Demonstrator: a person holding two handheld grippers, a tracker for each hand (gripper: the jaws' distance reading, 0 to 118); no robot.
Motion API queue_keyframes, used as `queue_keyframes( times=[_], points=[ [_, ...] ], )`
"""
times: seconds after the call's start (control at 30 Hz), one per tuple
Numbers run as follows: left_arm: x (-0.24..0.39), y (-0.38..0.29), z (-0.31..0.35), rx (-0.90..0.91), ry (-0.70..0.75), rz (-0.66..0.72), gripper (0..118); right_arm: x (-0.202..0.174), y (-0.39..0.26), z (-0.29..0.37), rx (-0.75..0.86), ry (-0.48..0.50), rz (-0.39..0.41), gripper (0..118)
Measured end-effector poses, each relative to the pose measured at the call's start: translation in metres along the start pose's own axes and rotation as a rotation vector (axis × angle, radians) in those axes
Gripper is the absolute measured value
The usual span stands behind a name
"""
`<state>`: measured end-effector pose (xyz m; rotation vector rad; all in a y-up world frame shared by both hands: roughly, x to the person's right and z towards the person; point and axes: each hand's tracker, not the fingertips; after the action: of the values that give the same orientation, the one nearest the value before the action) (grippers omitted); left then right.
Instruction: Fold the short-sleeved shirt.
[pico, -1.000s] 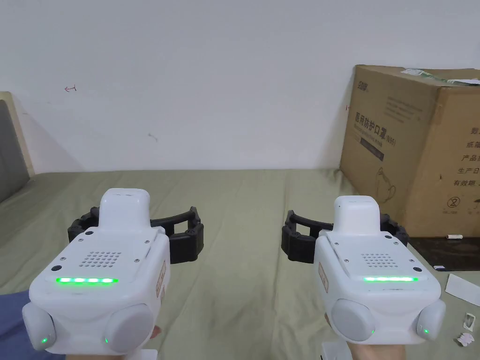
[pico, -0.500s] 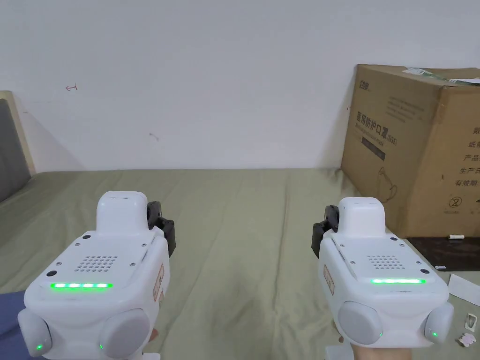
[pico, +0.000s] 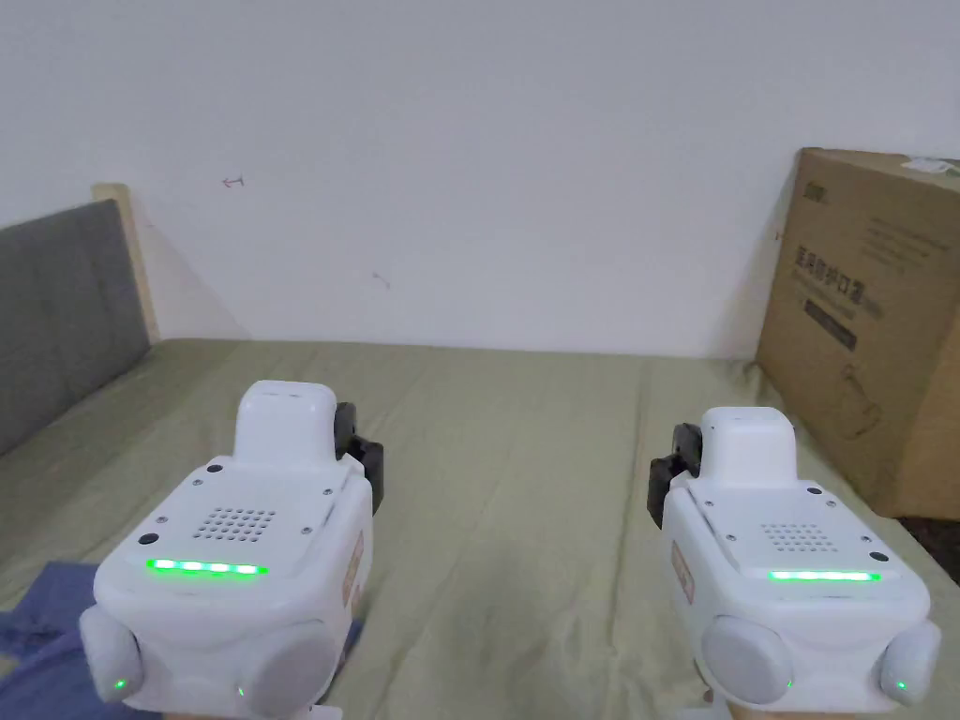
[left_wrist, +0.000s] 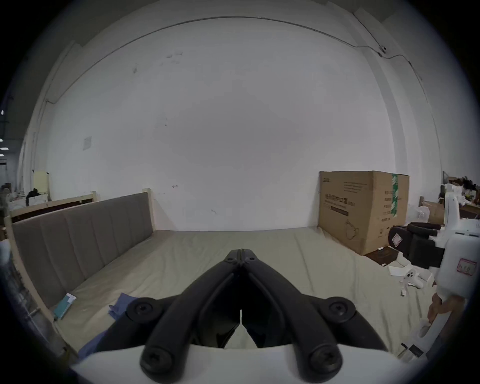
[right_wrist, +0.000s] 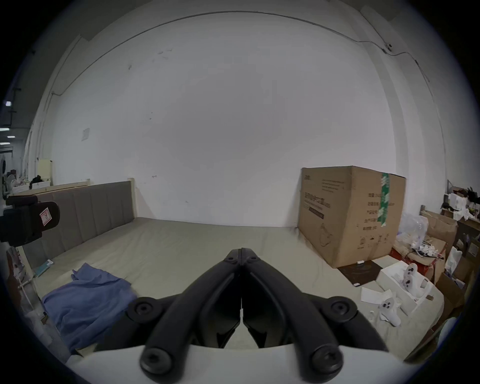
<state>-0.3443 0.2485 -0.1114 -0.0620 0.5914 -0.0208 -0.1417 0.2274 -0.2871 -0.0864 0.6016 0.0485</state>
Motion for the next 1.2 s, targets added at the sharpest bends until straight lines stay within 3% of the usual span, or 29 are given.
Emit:
queue_keyframes(
  times=[0.53,0.8,0.9,1.03,1.2],
  points=[
    [-0.125,0.003,0.092,-0.051,0.401,-0.046,0,-0.165,0.006,-0.014,-0.057,0.446,0.0,0],
    [-0.154,-0.015,0.092,-0.133,0.446,0.023,0,-0.192,-0.007,-0.013,-0.099,0.498,0.031,0],
    [-0.162,-0.031,0.066,-0.253,0.415,0.034,0,-0.19,-0.014,-0.018,-0.127,0.492,0.023,0],
    [-0.183,-0.079,-0.001,-0.509,0.323,0.201,0,-0.186,-0.028,-0.03,-0.176,0.474,0.033,0],
    [-0.187,-0.156,-0.07,-0.778,0.276,0.189,0,-0.181,-0.048,-0.049,-0.247,0.445,0.048,0]
  ],
)
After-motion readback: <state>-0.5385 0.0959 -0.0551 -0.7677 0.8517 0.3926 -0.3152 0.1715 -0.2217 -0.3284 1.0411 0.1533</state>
